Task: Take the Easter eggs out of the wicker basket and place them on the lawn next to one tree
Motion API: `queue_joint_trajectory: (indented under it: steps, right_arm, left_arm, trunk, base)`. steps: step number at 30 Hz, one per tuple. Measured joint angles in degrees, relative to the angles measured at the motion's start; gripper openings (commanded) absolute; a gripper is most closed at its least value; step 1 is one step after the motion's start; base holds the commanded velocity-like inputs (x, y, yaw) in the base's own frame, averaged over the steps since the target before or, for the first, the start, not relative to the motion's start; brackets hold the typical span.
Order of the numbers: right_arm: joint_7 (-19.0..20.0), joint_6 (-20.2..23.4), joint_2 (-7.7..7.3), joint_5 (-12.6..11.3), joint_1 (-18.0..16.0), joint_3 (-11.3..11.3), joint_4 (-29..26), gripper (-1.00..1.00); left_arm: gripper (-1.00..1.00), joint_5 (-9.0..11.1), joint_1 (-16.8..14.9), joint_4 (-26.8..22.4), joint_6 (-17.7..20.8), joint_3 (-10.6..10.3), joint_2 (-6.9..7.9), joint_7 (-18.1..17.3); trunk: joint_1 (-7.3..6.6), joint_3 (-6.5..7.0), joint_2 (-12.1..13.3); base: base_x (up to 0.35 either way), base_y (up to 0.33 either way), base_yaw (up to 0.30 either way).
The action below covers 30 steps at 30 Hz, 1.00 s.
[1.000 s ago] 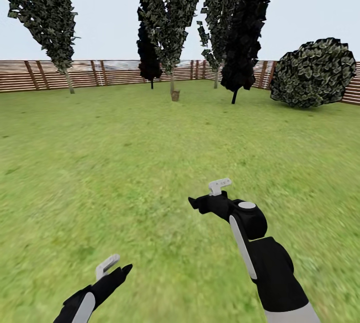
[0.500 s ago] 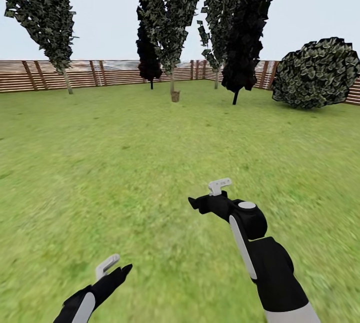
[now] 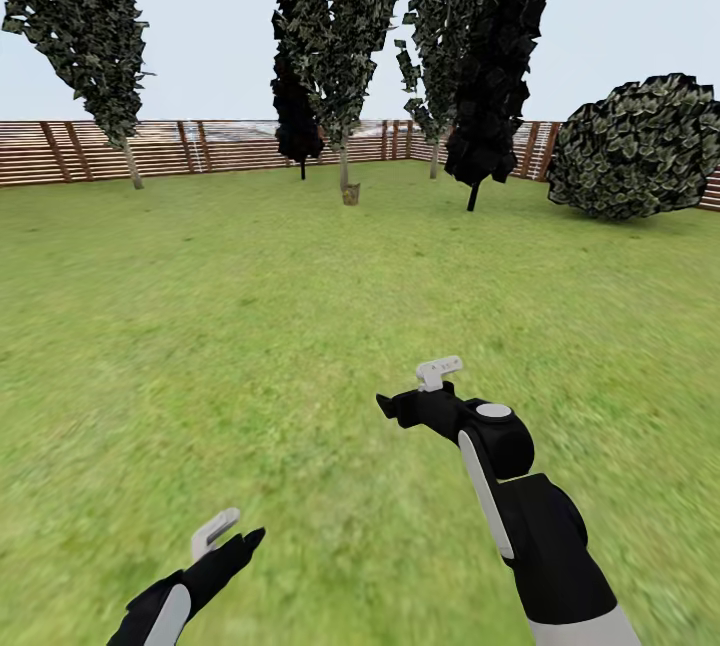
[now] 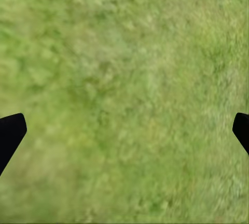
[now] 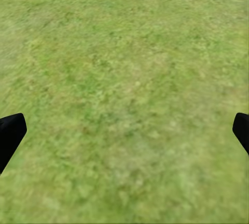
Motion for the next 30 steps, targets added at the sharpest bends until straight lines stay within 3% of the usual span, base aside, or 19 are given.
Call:
queue_joint_trajectory:
  steps: [30]
  right_arm:
    - [0.0,0.0,0.0,0.0,0.0,0.1,0.0,1.0]
  left_arm:
    - [1.0,0.0,0.0,0.1,0.0,0.0,-0.02,0.0]
  trunk:
    - [0.0,0.0,0.0]
  base:
    - [0.334,0.0,0.0]
